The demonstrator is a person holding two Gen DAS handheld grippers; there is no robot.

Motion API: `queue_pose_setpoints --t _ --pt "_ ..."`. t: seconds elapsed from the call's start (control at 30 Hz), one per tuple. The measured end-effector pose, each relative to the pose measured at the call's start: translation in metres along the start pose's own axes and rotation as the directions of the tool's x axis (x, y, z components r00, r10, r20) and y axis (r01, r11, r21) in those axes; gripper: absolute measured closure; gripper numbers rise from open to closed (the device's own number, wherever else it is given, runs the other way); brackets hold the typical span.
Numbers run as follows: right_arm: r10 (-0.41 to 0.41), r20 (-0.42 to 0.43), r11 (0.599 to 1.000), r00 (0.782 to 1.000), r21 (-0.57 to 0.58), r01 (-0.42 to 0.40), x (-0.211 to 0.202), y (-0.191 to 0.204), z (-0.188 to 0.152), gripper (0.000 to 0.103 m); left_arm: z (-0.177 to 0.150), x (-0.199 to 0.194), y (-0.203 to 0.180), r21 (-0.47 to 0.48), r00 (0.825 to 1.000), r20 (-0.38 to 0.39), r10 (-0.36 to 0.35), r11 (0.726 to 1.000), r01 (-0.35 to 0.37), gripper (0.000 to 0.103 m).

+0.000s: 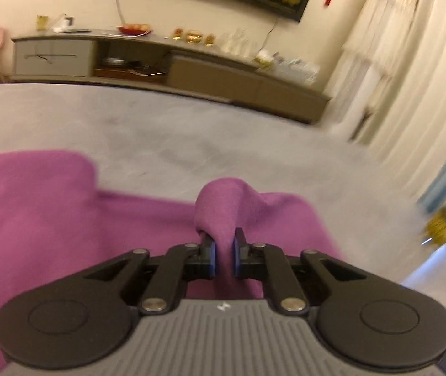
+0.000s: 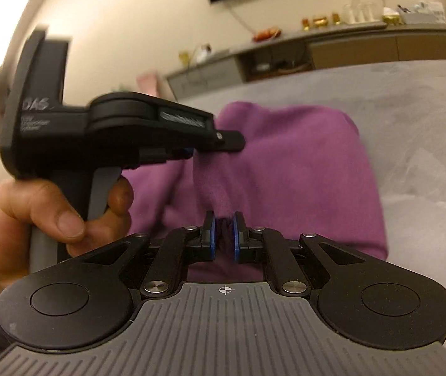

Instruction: Fold clothes

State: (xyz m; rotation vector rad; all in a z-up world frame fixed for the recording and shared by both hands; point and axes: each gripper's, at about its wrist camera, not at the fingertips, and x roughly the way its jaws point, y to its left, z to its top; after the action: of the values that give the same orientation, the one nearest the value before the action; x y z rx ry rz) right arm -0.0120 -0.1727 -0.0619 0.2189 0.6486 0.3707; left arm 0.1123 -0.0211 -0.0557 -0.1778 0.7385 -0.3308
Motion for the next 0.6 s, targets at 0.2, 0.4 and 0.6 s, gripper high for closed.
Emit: queue_pose_setpoints --t 0.2,0.4,0.6 --pt "0.038 0.010 0.996 0.999 -0.087 -0.037 -0.013 0.009 0.003 0.082 0.010 0.010 0.034 -0.242 0.986 -0.047 -0.160 0.959 0.144 0.082" --pt "0.027 0.067 0.996 0.997 0.079 -0.032 -0.032 -0.028 0.018 0.082 0.007 0.017 0.034 -0.148 0.993 -0.089 -0.073 0.987 0.059 0.084" --pt "-0.101 -0.013 0.993 0.995 -0.058 0.100 -0.024 -0.013 0.013 0.081 0.002 -0.016 0.037 -0.171 0.994 -0.065 -0.093 0.982 0.081 0.074"
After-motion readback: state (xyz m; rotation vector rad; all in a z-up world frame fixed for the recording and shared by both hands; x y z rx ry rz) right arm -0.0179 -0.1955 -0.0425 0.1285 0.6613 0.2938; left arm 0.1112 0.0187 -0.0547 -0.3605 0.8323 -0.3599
